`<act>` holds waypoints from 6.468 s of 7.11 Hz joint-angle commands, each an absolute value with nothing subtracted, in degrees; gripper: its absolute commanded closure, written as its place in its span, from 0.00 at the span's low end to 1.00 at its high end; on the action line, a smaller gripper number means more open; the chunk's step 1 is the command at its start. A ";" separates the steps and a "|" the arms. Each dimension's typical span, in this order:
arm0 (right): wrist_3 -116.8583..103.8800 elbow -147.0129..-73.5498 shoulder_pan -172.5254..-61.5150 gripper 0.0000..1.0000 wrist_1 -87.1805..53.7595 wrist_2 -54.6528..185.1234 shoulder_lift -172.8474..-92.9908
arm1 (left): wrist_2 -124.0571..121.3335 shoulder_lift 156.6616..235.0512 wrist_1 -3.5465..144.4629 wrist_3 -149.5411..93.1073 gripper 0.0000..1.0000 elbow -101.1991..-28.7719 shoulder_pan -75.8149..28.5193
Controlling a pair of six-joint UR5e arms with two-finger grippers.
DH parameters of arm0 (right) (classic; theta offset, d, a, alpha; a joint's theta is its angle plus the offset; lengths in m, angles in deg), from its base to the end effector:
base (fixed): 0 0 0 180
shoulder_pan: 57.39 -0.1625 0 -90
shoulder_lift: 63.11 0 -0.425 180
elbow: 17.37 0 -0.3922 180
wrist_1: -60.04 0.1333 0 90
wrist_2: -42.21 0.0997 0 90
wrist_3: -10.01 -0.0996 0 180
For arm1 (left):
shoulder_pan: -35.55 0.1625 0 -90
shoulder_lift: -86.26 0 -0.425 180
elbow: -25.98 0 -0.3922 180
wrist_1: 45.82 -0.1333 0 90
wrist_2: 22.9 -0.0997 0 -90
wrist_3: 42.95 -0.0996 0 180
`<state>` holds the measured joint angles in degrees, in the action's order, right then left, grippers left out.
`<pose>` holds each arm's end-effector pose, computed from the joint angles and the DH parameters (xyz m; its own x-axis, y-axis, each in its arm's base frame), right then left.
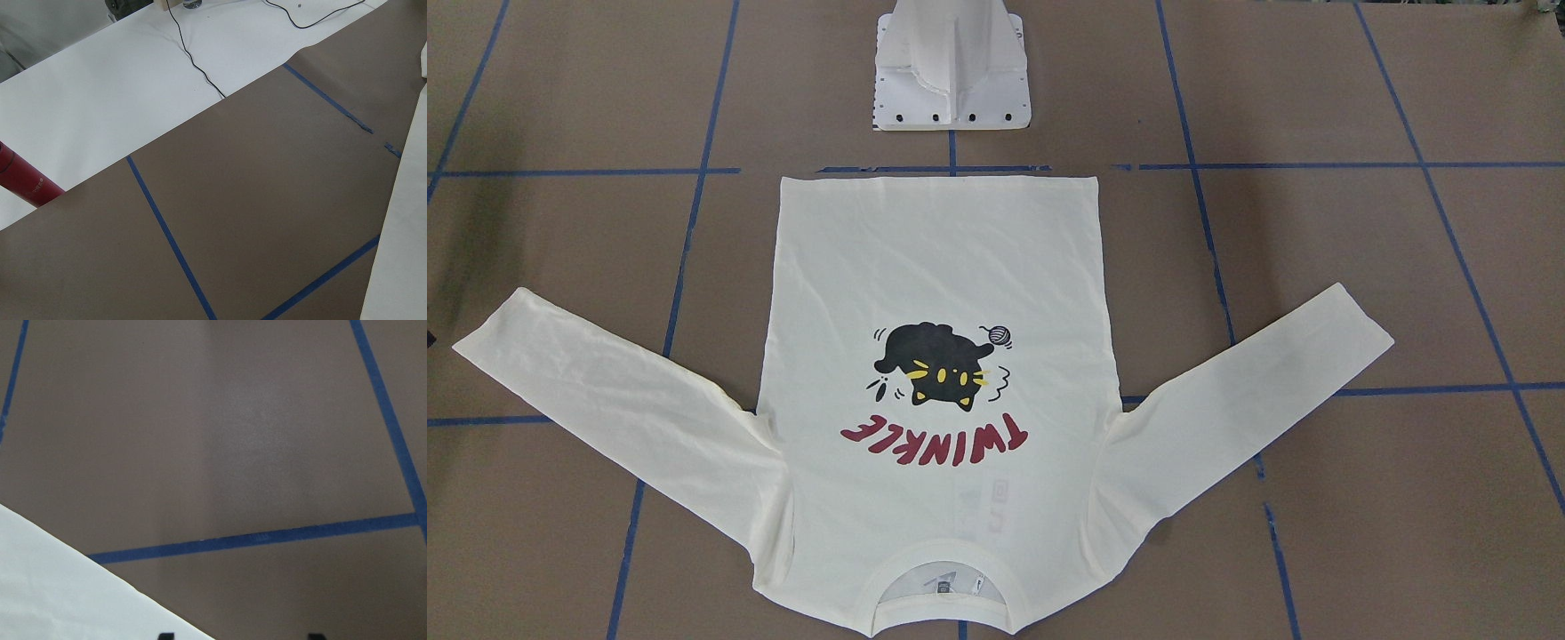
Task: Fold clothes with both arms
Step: 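Move the right gripper to the sleeve cuff nearest it and grasp it, then lift the cuff with the right gripper and fold the sleeve across the chest, then open the right gripper and raise it away from the shirt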
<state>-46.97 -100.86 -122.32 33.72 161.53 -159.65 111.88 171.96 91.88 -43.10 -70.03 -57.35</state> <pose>-0.1201 -0.4561 0.6513 0.5683 0.0936 0.8175 -0.3812 0.9104 0.1608 -0.0873 -0.4749 0.5449 0.7361 0.5000 -0.4563 0.0310 0.6485 0.7606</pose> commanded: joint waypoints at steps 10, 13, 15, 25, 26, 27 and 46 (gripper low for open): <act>-45.54 -97.70 -115.04 1.00 35.95 156.65 -159.70 | 111.93 171.87 92.08 -43.39 0.00 -69.90 -57.35; -46.15 -109.86 -115.04 1.00 24.88 156.74 -158.74 | 111.84 171.87 92.08 -43.30 0.00 -69.90 -57.35; -46.33 -128.47 -114.96 1.00 -5.36 154.47 -153.51 | 111.84 171.78 92.08 -43.30 0.00 -69.82 -57.35; -63.26 -76.29 -94.16 1.00 -29.18 127.95 -80.80 | 111.84 171.96 91.99 -42.86 0.00 -69.64 -57.35; -64.25 -74.00 -91.78 1.00 -25.69 126.17 -78.95 | 111.84 171.96 91.99 -42.86 0.00 -69.55 -57.35; -67.39 -67.71 -90.62 1.00 -23.48 125.80 -74.58 | 111.84 171.87 91.99 -42.86 0.00 -69.55 -57.35; -21.93 -117.44 -123.20 0.00 -27.59 165.86 -129.84 | 99.14 167.22 102.09 -21.06 0.00 -71.57 -27.09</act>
